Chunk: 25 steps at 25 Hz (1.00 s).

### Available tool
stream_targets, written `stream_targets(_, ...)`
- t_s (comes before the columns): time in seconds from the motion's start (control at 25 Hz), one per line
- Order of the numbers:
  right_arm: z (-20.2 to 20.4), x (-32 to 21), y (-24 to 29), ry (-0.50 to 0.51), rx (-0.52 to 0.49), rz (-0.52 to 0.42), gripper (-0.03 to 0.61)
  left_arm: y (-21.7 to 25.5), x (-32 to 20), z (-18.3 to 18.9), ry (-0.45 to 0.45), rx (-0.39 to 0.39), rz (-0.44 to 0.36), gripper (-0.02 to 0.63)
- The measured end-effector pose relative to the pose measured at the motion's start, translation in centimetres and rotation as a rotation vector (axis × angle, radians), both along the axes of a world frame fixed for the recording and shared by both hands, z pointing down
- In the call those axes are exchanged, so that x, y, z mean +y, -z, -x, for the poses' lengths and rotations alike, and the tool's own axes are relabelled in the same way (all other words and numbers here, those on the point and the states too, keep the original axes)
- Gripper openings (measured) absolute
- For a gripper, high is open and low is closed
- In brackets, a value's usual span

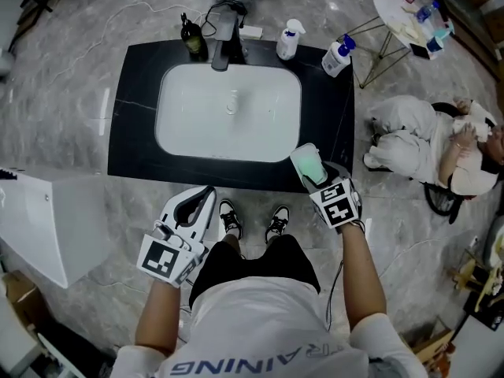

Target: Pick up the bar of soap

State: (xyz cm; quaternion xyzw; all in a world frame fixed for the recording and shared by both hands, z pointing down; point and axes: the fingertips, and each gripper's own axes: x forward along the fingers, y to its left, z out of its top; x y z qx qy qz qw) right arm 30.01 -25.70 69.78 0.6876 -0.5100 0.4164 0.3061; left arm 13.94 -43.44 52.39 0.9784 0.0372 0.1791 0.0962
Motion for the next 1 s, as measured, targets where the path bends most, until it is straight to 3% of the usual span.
stream_targets(0.24, -0.1, -0.4, -2.4, 0.054, -0.026, 0.094, 0.242, -0.8, -1.0, -0.5, 0.023, -0.01, 0.009, 0.011)
stream_targets(0.72, -0.2, -0.2, -4.1, 0.052, -0.072, 0.229, 0.253, -1.9, -1.2, -0.5, 0.033, -0.014, 0.038, 0.011)
stream_targets(1.0, -0.4, -0.3, -4.0, 0.046, -0.061, 0.216, 0.258, -2.4, -1.5, -0.1, 0.038, -0.019, 0.05, 0.011)
